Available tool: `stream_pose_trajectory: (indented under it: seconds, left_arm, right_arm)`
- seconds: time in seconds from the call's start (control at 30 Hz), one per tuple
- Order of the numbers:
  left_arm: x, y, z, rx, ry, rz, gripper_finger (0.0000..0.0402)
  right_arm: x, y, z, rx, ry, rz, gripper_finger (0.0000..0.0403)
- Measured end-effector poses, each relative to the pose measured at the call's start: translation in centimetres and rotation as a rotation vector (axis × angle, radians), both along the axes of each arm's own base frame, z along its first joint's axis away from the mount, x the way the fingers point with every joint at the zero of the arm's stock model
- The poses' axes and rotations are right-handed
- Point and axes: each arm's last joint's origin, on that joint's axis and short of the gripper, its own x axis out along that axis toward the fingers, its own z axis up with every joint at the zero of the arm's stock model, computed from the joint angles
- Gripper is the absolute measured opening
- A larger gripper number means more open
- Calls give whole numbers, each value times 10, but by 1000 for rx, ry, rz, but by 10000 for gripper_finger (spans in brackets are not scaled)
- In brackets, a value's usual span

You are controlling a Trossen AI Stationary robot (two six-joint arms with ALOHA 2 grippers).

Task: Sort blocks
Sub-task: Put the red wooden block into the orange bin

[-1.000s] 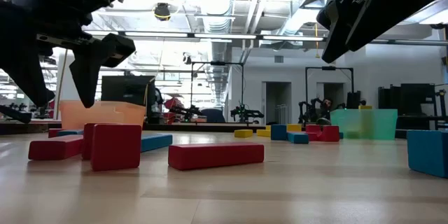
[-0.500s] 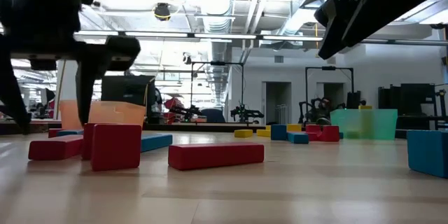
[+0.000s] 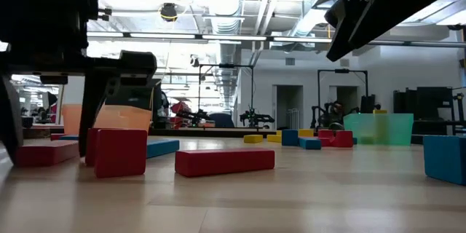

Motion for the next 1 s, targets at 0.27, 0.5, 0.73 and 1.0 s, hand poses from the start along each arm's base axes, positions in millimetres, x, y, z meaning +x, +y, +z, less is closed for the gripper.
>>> stream_pose_trajectory:
  seconds: [0.27, 0.5, 0.73, 1.0]
  left_arm:
    - [6, -3, 4, 5, 9, -39, 149]
    - [7, -4, 6, 2, 4, -41, 90]
    - [8, -2, 7, 7, 6, 24, 90]
    - [4, 30, 40, 37, -61, 201, 90]
  right_arm:
    - [0, 0, 0, 2, -5, 0, 210]
    - [0, 0, 0, 3, -7, 0, 210]
    - [0, 0, 0, 3, -6, 0, 210]
    - [0, 0, 0, 3, -6, 0, 210]
